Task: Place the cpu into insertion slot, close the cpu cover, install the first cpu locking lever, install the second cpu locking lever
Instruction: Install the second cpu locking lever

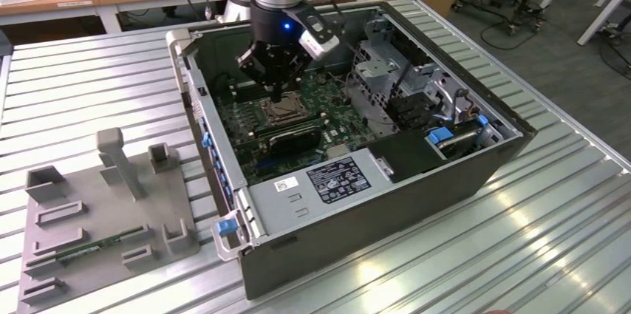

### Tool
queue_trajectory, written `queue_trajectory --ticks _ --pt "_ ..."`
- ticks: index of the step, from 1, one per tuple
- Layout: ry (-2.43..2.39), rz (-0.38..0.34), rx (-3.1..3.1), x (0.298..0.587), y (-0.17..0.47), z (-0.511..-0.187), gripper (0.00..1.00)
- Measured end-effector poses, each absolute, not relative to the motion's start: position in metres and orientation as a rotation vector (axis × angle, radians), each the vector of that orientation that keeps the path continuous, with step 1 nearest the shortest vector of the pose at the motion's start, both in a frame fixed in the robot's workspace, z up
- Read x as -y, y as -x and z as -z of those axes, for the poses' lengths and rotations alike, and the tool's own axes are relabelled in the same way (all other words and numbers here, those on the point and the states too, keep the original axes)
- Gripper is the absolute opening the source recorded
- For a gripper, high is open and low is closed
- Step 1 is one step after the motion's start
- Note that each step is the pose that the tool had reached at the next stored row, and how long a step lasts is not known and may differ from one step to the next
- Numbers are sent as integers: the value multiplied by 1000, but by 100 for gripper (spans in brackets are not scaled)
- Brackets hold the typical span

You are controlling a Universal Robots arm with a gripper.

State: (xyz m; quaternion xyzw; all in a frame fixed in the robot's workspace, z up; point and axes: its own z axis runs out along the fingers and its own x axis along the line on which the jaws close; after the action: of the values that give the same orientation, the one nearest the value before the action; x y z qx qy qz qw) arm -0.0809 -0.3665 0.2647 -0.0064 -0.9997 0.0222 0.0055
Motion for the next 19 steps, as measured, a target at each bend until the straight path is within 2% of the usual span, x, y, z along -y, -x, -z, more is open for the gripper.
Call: queue_trajectory --ticks 19 --pt "23 -69 3130 363 71 -243 11"
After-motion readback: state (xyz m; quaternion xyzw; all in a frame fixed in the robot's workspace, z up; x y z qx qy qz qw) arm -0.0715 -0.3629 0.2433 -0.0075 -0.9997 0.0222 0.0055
